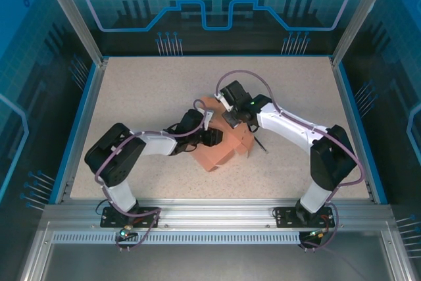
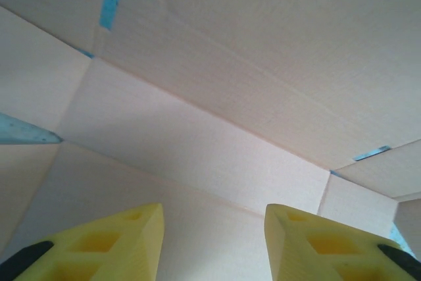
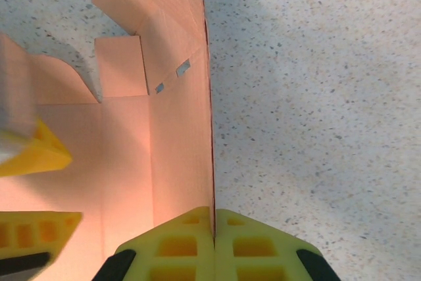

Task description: Fold the paper box

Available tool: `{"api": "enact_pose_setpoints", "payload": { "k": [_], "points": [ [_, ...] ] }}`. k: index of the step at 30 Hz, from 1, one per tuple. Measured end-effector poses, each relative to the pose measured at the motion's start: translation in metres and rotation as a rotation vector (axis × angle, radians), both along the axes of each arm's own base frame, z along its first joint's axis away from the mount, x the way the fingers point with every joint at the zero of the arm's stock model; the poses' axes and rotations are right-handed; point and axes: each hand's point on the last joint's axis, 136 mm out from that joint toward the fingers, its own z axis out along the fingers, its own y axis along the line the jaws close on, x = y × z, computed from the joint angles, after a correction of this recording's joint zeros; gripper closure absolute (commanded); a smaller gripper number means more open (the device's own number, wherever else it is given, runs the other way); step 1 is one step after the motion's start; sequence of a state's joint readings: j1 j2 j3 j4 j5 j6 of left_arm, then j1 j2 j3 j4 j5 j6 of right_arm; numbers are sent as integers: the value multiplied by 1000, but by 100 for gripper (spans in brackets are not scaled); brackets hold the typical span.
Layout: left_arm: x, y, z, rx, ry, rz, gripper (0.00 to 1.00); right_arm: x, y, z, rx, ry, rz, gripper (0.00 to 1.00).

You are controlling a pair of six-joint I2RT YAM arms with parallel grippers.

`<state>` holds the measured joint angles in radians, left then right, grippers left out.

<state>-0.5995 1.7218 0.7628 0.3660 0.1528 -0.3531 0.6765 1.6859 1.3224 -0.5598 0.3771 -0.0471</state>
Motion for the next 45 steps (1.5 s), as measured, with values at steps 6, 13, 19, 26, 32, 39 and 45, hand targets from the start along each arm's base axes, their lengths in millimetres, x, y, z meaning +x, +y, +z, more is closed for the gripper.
{"api": "enact_pose_setpoints", "payload": {
  "k": [6,13,19,26,32,39,45],
  "points": [
    [5,38,25,-34,-26,94,51,6,0,8,-76,-78,23,100],
    [6,96,45,-45,-41,246,42,12,5,4,-208,-185,90,100],
    [5,119,70,-39,-95,315,29,16,12,-4,-317,-241,138,100],
    [0,142,81,-4,-106,394,20,23,15,-10,-416,-304,170,100],
    [-5,156,74,28,-43,453,5,28,15,-14,-461,-334,185,100],
    [-6,156,72,28,-26,460,1,27,21,-16,-424,-326,207,100],
    [-3,145,81,-25,-57,410,2,12,23,-12,-268,-228,233,100]
  ]
}}
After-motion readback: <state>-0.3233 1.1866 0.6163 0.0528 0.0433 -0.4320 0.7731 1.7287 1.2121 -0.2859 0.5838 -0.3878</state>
